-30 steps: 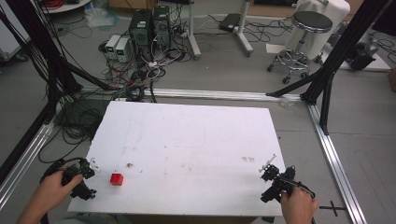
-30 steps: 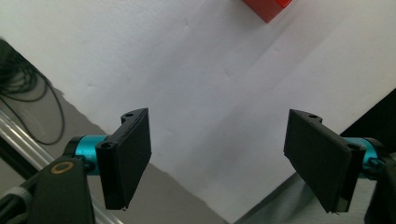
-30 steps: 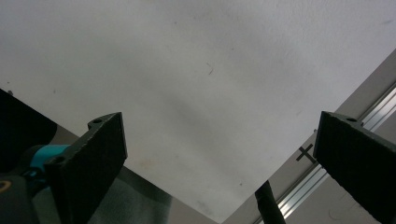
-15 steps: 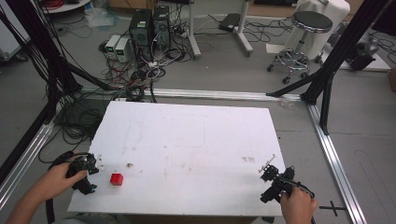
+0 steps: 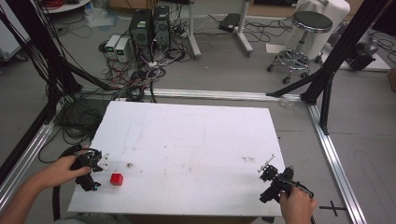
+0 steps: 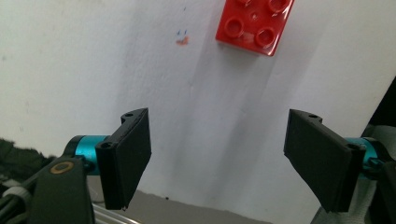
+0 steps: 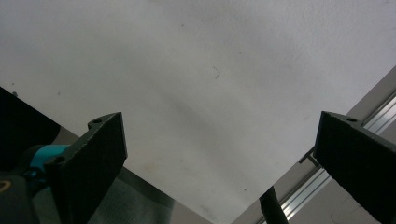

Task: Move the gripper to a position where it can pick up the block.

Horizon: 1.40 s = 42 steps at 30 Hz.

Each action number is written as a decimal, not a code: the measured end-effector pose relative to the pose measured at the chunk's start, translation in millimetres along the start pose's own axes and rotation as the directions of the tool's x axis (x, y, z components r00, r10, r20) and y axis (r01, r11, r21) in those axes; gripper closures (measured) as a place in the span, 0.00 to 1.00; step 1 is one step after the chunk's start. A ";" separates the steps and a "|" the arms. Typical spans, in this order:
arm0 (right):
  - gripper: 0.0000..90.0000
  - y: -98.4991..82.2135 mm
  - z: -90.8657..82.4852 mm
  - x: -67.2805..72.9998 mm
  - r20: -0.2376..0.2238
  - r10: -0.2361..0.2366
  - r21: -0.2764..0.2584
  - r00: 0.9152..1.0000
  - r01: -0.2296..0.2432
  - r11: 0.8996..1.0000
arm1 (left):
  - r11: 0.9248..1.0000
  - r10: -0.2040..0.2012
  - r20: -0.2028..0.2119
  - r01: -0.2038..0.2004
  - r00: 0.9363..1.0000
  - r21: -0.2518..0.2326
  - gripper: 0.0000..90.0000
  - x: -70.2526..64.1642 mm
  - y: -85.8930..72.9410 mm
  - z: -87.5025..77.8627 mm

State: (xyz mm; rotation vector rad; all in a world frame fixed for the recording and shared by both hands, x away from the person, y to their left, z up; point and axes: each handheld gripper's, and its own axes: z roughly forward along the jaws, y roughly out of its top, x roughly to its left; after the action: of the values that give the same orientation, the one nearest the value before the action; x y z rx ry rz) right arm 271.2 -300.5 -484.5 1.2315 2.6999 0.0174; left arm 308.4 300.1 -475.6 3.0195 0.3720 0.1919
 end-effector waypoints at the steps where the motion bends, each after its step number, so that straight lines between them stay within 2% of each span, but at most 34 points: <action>1: 0.02 0.3 0.0 0.3 0.000 0.001 -0.002 1.000 -0.001 1.000 | 1.000 0.013 0.006 -0.013 1.000 0.003 0.26 0.9 1.1 -0.7; 2: 0.02 0.3 0.0 0.3 0.000 0.001 -0.002 1.000 -0.001 1.000 | 1.000 0.024 0.011 -0.024 1.000 -0.005 0.26 1.4 2.1 -0.6; 5: 0.02 0.7 0.4 0.2 -0.002 -0.006 -0.002 1.000 0.006 1.000 | 1.000 0.023 0.013 -0.023 1.000 -0.009 0.26 2.4 5.3 -0.5; 9: 0.02 0.6 0.6 0.6 -0.003 -0.005 -0.001 1.000 0.005 1.000 | 0.998 0.056 0.026 -0.055 0.998 -0.022 0.26 4.1 8.5 0.4; 15: 0.02 0.8 0.4 0.7 -0.003 -0.003 -0.001 1.000 0.003 1.000 | 0.992 0.121 0.050 -0.120 0.991 -0.030 0.26 3.4 15.4 4.2; 25: 0.02 0.9 0.3 0.7 -0.004 -0.004 -0.004 1.000 0.004 1.000 | 0.983 0.182 0.069 -0.181 0.981 -0.019 0.26 3.1 28.3 9.7; 30: 0.02 0.9 0.3 1.0 -0.004 -0.002 -0.001 1.000 0.002 1.000 | 0.981 0.194 0.084 -0.194 0.977 -0.007 0.26 1.0 34.0 15.4; 35: 0.02 1.6 0.9 1.3 -0.005 -0.009 0.002 1.000 0.009 1.000 | 0.975 0.220 0.086 -0.221 0.972 0.009 0.26 0.4 38.2 21.0; 42: 0.02 3.3 1.3 2.6 -0.004 -0.015 0.005 1.000 0.015 1.000 | 0.970 0.242 0.091 -0.243 0.966 0.008 0.26 -0.7 40.8 25.7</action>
State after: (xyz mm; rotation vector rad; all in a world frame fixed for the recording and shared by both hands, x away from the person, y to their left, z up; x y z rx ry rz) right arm 272.2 -296.5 -486.0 1.2132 2.7141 0.0103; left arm 320.8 258.5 -496.7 3.0719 -0.0049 0.0703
